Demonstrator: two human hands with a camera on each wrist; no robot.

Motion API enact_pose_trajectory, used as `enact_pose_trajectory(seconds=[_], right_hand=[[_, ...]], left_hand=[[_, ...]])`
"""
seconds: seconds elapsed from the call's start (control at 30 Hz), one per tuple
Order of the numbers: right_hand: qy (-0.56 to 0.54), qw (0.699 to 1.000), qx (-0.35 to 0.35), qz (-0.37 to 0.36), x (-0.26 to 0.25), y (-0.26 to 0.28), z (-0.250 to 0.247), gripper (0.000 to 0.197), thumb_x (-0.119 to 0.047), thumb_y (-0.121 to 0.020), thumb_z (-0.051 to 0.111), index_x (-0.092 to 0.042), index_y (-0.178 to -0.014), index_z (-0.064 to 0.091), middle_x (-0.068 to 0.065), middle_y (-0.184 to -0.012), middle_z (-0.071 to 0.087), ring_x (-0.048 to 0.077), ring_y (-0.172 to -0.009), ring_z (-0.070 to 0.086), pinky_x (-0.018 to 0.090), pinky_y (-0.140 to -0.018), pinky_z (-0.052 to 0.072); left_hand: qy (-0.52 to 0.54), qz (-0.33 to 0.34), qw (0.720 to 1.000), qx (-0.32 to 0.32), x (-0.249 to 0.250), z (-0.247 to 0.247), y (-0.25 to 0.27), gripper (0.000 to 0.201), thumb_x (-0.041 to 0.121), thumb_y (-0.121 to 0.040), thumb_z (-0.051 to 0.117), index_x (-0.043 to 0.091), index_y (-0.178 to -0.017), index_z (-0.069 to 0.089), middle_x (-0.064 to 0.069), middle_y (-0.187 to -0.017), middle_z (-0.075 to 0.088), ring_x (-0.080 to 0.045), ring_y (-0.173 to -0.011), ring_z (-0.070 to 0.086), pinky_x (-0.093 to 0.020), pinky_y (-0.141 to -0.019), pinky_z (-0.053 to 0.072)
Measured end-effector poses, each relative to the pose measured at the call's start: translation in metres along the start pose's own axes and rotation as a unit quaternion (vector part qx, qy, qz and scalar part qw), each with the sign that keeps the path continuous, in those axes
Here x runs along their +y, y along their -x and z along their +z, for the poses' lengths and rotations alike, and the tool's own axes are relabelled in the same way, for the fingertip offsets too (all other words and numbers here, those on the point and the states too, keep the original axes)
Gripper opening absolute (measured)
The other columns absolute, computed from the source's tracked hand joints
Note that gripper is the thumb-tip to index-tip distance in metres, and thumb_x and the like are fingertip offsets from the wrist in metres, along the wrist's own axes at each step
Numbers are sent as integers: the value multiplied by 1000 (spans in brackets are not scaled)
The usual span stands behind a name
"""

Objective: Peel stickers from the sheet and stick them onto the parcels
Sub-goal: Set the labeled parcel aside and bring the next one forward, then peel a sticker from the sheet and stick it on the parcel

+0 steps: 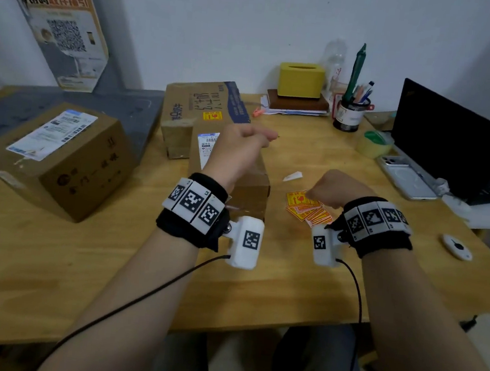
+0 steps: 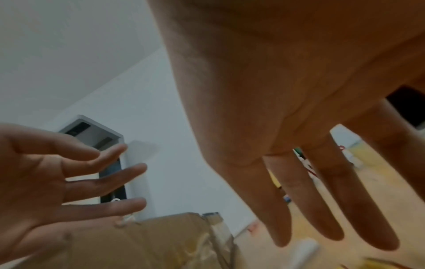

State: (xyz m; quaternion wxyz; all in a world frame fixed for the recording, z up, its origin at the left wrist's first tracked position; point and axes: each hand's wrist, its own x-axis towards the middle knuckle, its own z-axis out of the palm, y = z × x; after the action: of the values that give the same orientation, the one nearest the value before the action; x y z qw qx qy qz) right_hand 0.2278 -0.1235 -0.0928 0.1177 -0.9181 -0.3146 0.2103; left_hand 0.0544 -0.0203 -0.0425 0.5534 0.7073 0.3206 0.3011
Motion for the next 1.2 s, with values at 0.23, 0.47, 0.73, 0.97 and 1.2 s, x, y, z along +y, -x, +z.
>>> enact_pose_trajectory(seconds=[0.23, 0.47, 0.73, 0.97, 1.2], right_hand=[[36, 998, -43, -1, 1, -14, 3, 57, -39, -91, 71, -10, -138, 58, 13, -139, 60, 29, -121, 61, 38, -93, 52], [91, 995, -29, -9, -7, -26, 12, 52, -33, -80, 83, -11, -125, 71, 10, -126, 70, 31, -111, 68, 44, -92, 59], [120, 993, -6, 0, -9, -38, 17, 44, -25, -84, 83, -13, -124, 69, 21, -149, 44, 40, -140, 41, 55, -106, 48], [92, 995, 32, 16, -9, -39, 17, 51, -23, -83, 83, -14, -126, 58, 20, -149, 35, 44, -120, 54, 48, -92, 54], [-132, 985, 95, -61, -36, -30, -8, 11, -24, -83, 78, -19, -85, 68, 6, -92, 70, 27, -89, 65, 37, -77, 54]], left_hand=[[10, -45, 999, -7, -10, 8, -9, 25, 13, -95, 55, 27, -85, 73, 1, -114, 73, -19, -116, 61, -34, -97, 50], [2, -59, 998, -10, -13, 12, -15, 16, 18, -93, 59, 18, -96, 75, -2, -112, 72, -19, -113, 62, -28, -85, 49], [7, -57, 998, -23, -15, 8, -19, 21, 14, -94, 56, 23, -87, 73, -2, -111, 73, -20, -115, 62, -33, -95, 50], [34, -73, 996, -40, -14, 1, -18, 17, 17, -97, 56, 21, -94, 72, 1, -100, 76, -17, -115, 64, -38, -106, 45], [33, -65, 996, -60, -7, -11, -19, 19, 22, -96, 61, 15, -110, 71, -1, -107, 76, -22, -110, 67, -41, -102, 52]])
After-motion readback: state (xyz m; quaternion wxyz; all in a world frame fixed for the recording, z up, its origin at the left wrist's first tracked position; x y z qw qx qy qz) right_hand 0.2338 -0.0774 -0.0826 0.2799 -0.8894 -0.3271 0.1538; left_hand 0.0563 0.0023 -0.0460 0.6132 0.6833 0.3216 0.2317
